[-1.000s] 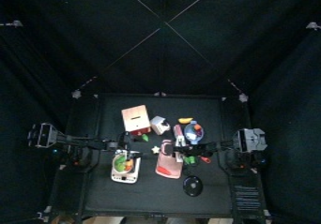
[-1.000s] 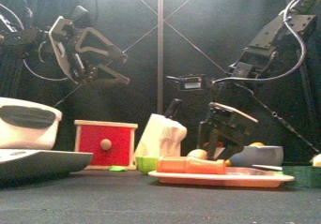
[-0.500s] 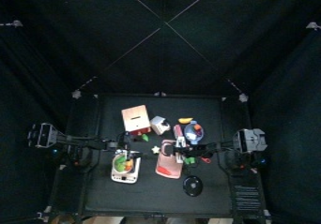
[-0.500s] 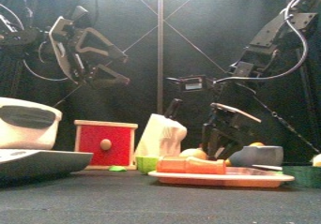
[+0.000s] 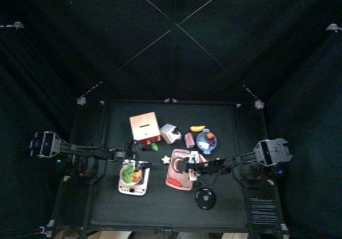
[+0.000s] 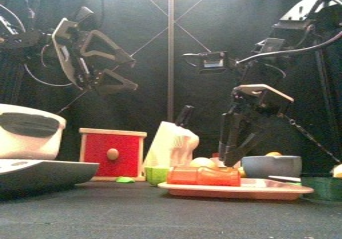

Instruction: Grab egg

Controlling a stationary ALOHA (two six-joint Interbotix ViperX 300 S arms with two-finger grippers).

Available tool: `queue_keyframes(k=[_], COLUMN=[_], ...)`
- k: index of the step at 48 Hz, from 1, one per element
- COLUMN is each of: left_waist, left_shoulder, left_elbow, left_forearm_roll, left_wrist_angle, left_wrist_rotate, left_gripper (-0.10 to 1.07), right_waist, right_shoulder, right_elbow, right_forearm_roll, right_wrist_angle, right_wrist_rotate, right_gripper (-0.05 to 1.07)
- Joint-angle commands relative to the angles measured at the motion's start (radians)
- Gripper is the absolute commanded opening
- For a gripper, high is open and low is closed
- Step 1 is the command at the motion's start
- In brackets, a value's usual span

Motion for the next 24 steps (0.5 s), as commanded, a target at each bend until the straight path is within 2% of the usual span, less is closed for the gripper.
queue_keyframes(k=[1, 10, 18, 24], left_waist=[0.003, 0.003, 0.003, 0.003], left_shoulder=[-0.005, -0.005, -0.006, -0.006], left_elbow=[-0.011, -0.009, -0.006, -0.005], left_forearm_roll=[0.0, -0.002, 0.0, 0.0], left_wrist_angle=[-0.011, -0.009, -0.009, -0.009], left_wrist_rotate=[0.002, 0.002, 0.002, 0.002], left_gripper=[1.03, 1.03, 1.03, 1.03], right_waist=[-0.006, -0.009, -0.008, -0.006], right_shoulder=[-0.034, -0.02, -0.018, -0.008], right_elbow=[-0.025, -0.04, -0.071, -0.078], right_forearm_roll=[0.003, 0.031, 0.084, 0.02], right_wrist_angle=[0.005, 0.003, 0.003, 0.002], right_wrist_rotate=[0.002, 0.006, 0.0, 0.0], right_gripper=[0.85, 1.0, 1.01, 1.01])
